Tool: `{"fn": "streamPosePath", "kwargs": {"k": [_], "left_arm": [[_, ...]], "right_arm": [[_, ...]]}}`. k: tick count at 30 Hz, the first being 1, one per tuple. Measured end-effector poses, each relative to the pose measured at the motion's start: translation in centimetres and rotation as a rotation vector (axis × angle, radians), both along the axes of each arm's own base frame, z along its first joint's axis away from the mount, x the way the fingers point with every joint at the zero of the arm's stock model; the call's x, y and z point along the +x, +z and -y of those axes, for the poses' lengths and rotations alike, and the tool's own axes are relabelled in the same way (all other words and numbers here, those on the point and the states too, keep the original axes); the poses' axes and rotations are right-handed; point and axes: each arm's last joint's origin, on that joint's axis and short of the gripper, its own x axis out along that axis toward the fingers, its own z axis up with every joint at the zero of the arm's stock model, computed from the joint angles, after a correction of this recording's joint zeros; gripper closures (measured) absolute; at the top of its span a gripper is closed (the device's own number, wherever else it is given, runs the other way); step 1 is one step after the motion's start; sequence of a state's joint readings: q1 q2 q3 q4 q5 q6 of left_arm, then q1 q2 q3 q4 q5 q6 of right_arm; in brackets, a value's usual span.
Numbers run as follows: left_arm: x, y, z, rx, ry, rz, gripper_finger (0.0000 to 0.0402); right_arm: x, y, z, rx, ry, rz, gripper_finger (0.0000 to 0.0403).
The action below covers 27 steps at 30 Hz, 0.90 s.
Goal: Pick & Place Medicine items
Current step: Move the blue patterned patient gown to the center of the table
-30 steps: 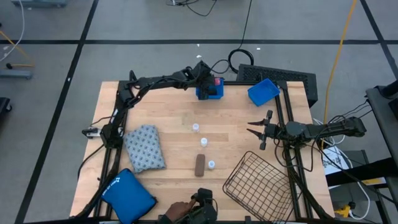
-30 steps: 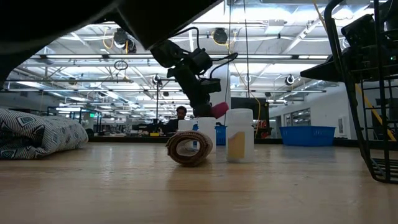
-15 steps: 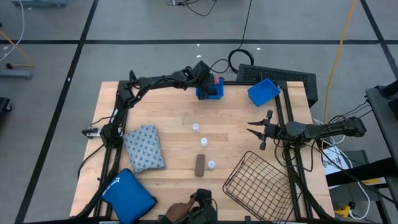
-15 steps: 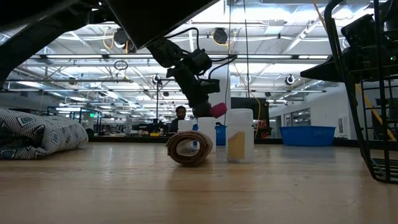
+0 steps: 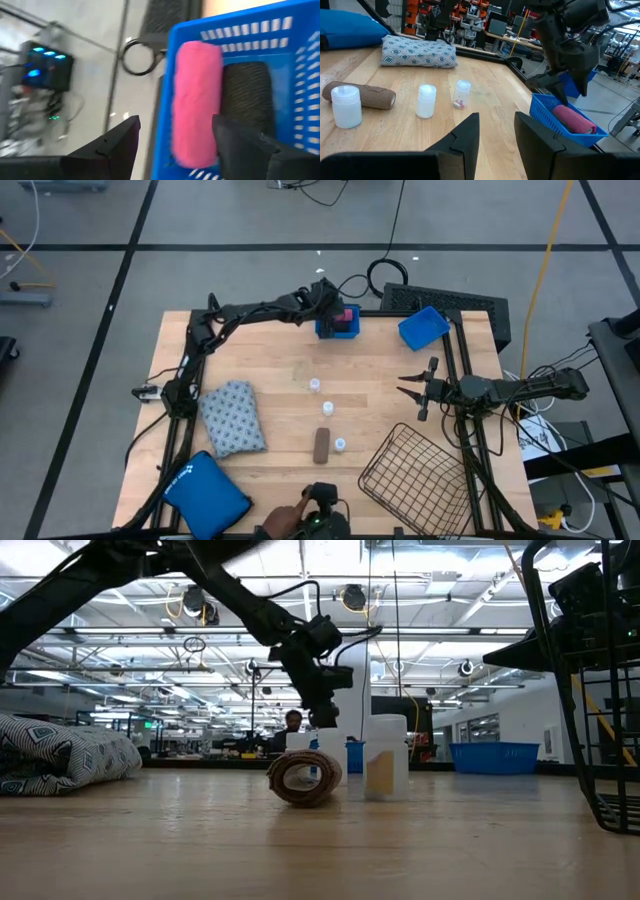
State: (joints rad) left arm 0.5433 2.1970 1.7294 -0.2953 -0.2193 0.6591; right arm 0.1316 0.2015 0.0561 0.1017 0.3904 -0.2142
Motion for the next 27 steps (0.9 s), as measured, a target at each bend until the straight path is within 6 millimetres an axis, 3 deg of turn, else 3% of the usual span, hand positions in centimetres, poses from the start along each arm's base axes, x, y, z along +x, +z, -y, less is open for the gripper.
{"fn": "streamPosePath", "kwargs": {"k": [4, 8, 15, 20, 27], "left_arm": [[-0.4, 2.0, 0.8, 0.085, 0.074, -0.033, 0.0146], [-1.9, 6.1, 2.3, 0.071, 0.075, -0.016, 0.0146], [-7.7, 14.8, 6.6, -0.275, 0.094, 0.188, 0.0146], [-12.4, 19.1, 11.3, -0.422, 0.223, 0.265, 0.0147], [-17.8, 20.4, 19.5, -0.443, 0.589, 0.315, 0.0147]], "right_arm": [[0.0, 0.0, 0.0, 0.000, 0.000, 0.000, 0.0287], [0.0, 0.0, 0.0, 0.000, 0.000, 0.000, 0.0287], [0.0, 0.0, 0.0, 0.000, 0.000, 0.000, 0.0287], [0.0, 0.0, 0.0, 0.000, 0.000, 0.000, 0.0287], [0.0, 0.0, 0.0, 0.000, 0.000, 0.000, 0.0287]]}}
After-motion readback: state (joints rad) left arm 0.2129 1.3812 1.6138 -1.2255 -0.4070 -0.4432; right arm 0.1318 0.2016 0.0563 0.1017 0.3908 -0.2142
